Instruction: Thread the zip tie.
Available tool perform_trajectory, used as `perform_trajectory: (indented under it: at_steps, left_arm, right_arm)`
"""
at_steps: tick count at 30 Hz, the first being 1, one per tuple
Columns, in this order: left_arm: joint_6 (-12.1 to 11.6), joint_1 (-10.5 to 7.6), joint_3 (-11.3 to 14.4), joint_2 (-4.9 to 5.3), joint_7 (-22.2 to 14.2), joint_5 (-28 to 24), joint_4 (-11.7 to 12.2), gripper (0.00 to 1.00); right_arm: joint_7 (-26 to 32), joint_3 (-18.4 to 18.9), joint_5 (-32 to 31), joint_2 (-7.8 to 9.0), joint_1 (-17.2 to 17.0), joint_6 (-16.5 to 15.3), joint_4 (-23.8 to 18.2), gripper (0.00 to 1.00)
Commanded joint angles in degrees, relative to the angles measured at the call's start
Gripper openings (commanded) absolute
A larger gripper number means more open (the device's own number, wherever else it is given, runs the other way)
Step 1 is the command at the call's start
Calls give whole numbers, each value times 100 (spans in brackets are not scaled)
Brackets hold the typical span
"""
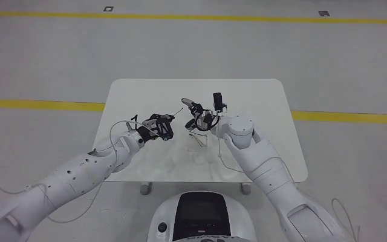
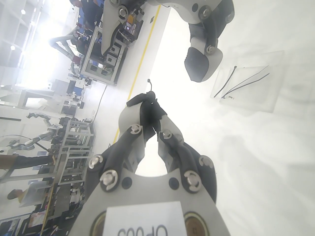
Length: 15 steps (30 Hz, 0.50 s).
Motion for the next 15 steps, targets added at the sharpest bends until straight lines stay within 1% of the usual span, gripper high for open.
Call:
perform_trajectory:
  at_steps: [1,2,3,5,7,10,13,14,15]
  left_arm:
    - [4,-41,-87,-15,-101,-43,103,0]
    - [1,-73,-124,-27,-148,5,136,0]
    - [-5,-80,-178,-41,-135,-110,172,0]
    - [-127,-119,-341,-62,-93,-514,366,0]
    - [-213,-158,-448,-80,-114,-689,507,0]
    - [-685,-225,-610,-104,210,-1101,735,0]
    - [-1264,-333,-738,-117,510,-1315,1004,0]
    - [-1437,-364,-775,-121,640,-1370,1065,0]
    - [-1665,-385,-824,-125,815,-1480,1173,0]
  right_arm:
    - [0,0,0,0,0,0,0,100]
    - [0,0,0,0,0,0,0,100]
    - [0,0,0,0,0,0,0,100]
    - [0,0,0,0,0,0,0,100]
    - [0,0,0,0,0,0,0,100]
    - [0,0,0,0,0,0,0,100]
    - [0,0,0,0,0,0,0,100]
    - [0,0,0,0,0,0,0,100]
    - [0,0,0,0,0,0,0,100]
